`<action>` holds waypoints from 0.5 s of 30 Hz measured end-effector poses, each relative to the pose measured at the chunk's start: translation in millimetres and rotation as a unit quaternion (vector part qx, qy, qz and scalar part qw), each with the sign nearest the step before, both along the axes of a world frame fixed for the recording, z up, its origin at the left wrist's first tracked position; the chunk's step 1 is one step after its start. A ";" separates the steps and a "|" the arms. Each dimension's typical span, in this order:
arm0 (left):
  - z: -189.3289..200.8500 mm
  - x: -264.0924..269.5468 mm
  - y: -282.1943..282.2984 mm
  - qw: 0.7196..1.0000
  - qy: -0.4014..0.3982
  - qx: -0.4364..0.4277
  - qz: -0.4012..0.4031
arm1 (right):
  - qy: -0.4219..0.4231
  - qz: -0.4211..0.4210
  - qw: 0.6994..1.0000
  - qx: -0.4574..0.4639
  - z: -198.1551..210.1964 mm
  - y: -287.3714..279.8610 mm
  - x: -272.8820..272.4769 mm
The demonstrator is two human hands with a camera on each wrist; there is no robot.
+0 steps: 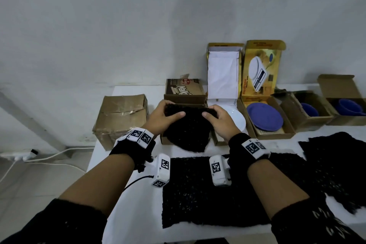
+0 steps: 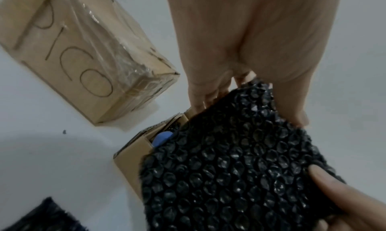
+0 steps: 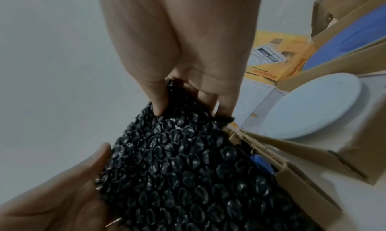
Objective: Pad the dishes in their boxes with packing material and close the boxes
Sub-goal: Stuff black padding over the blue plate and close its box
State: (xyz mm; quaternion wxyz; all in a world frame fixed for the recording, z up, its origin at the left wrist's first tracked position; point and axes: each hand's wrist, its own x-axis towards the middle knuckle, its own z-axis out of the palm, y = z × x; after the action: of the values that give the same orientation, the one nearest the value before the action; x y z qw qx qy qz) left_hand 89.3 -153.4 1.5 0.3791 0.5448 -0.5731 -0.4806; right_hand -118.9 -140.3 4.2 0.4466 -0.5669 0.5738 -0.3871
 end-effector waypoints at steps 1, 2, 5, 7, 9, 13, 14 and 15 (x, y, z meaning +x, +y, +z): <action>-5.7 0.1 -2.9 1.000 0.003 0.022 0.007 | 0.004 -0.010 1.000 0.000 -3.3 -4.7 2.5; -11.2 0.0 -5.7 0.999 -0.010 0.032 0.013 | 0.007 -0.023 1.000 0.001 -6.8 -9.1 4.6; -23.1 -2.6 -14.3 0.996 -0.070 0.021 0.055 | -0.030 -0.063 0.996 0.060 -19.9 -23.3 5.9; -28.4 -5.6 -19.9 0.992 -0.078 0.006 0.103 | -0.035 -0.054 0.991 0.113 -26.6 -29.9 4.4; -32.4 -8.0 -25.4 0.989 -0.085 0.001 0.124 | 0.012 -0.040 0.993 0.113 -33.9 -38.5 3.4; -44.3 -8.3 -43.3 0.984 -0.164 0.019 0.066 | 0.124 -0.069 0.989 0.046 -40.0 -58.2 7.8; -46.6 -8.8 -48.9 0.979 -0.193 0.023 0.057 | 0.132 -0.070 0.988 0.034 -42.4 -65.6 8.4; -48.9 -9.7 -54.1 0.975 -0.214 0.024 0.055 | 0.139 -0.069 0.987 0.029 -44.5 -71.5 8.9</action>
State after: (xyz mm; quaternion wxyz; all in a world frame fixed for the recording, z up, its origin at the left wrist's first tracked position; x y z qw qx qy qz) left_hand 79.7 -207.5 -47.5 0.2604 0.6746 -0.5983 -0.3453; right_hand -110.0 -211.8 -40.3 0.3513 -0.5604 0.6793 -0.3178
